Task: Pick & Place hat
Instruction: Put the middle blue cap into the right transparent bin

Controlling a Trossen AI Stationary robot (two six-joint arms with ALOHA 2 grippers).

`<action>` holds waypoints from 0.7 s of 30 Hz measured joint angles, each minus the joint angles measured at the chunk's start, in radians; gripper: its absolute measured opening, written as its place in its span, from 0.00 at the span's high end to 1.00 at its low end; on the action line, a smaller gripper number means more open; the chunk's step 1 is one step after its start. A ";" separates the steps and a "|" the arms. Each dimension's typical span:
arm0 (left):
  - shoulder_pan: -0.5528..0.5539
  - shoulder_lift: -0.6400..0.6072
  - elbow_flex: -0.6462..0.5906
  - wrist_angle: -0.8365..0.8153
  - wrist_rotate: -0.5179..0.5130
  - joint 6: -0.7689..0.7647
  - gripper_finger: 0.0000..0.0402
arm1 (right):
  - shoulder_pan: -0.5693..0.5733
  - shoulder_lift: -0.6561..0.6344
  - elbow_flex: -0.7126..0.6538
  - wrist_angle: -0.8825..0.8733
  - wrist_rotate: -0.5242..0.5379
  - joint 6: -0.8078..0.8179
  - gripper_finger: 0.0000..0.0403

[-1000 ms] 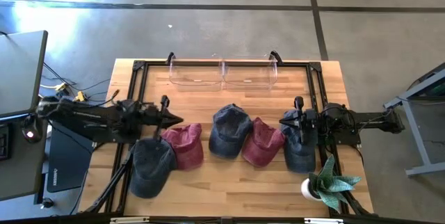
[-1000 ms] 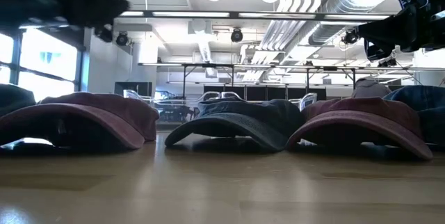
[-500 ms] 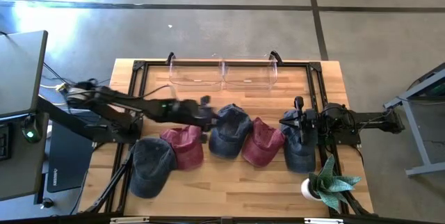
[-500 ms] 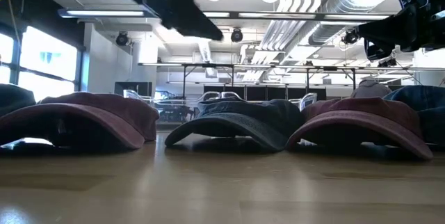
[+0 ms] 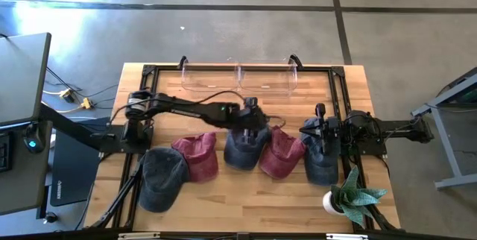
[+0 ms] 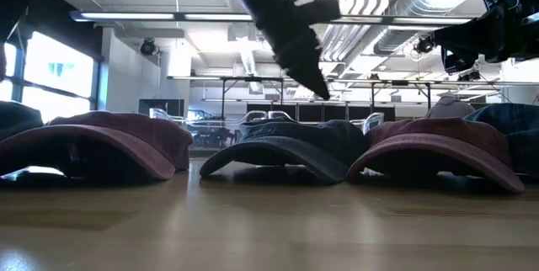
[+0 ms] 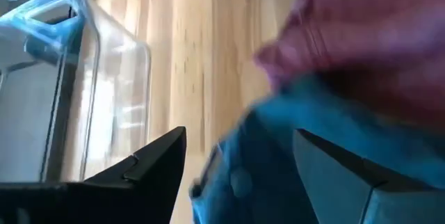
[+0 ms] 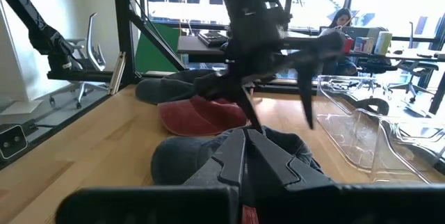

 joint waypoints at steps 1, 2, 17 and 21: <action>0.016 0.019 0.021 -0.014 0.019 -0.005 0.37 | 0.000 0.000 0.000 0.000 0.000 0.000 0.97; 0.031 0.031 0.031 -0.052 0.025 -0.014 0.37 | 0.000 0.000 0.000 0.000 0.000 0.000 0.97; 0.156 0.066 0.056 -0.179 0.358 -0.046 0.37 | 0.000 0.000 0.000 0.001 0.001 0.000 0.97; 0.151 0.066 0.056 -0.197 0.443 -0.032 0.37 | 0.000 0.000 0.000 0.001 0.001 0.000 0.97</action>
